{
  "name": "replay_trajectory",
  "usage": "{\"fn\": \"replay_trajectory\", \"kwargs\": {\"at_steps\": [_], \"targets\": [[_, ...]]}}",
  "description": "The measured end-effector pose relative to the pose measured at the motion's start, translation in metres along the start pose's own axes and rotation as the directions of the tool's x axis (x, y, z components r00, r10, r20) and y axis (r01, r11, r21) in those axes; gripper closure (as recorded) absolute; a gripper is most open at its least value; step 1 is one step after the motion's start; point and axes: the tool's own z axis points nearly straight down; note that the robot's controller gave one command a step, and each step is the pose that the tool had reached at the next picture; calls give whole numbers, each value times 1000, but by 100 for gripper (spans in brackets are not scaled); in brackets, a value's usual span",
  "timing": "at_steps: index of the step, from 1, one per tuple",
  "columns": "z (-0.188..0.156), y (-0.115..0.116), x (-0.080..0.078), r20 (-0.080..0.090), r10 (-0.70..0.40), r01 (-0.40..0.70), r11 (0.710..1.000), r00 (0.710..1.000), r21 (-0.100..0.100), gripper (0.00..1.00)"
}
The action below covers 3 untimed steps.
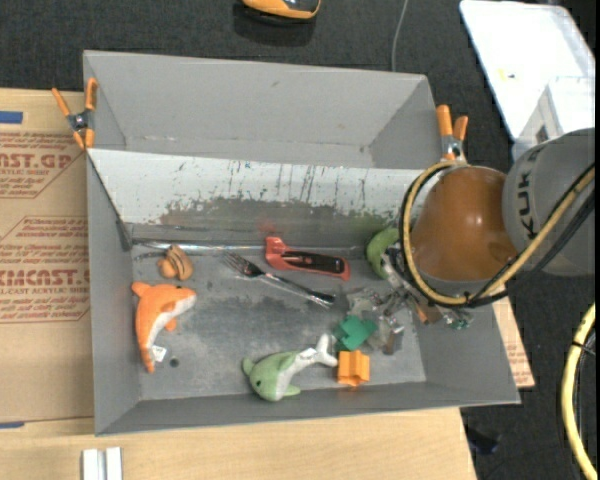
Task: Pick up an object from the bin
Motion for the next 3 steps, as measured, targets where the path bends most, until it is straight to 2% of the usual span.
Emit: {"fn": "replay_trajectory", "kwargs": {"at_steps": [1, 2, 3], "targets": [[0, 4, -4, 1, -2, 2, 1000, 1000, 3, 100], [-16, 19, -12, 0, -4, 4, 1000, 1000, 0, 100], [-14, 14, -28, 3, -1, 1, 1000, 1000, 3, 100]]}}
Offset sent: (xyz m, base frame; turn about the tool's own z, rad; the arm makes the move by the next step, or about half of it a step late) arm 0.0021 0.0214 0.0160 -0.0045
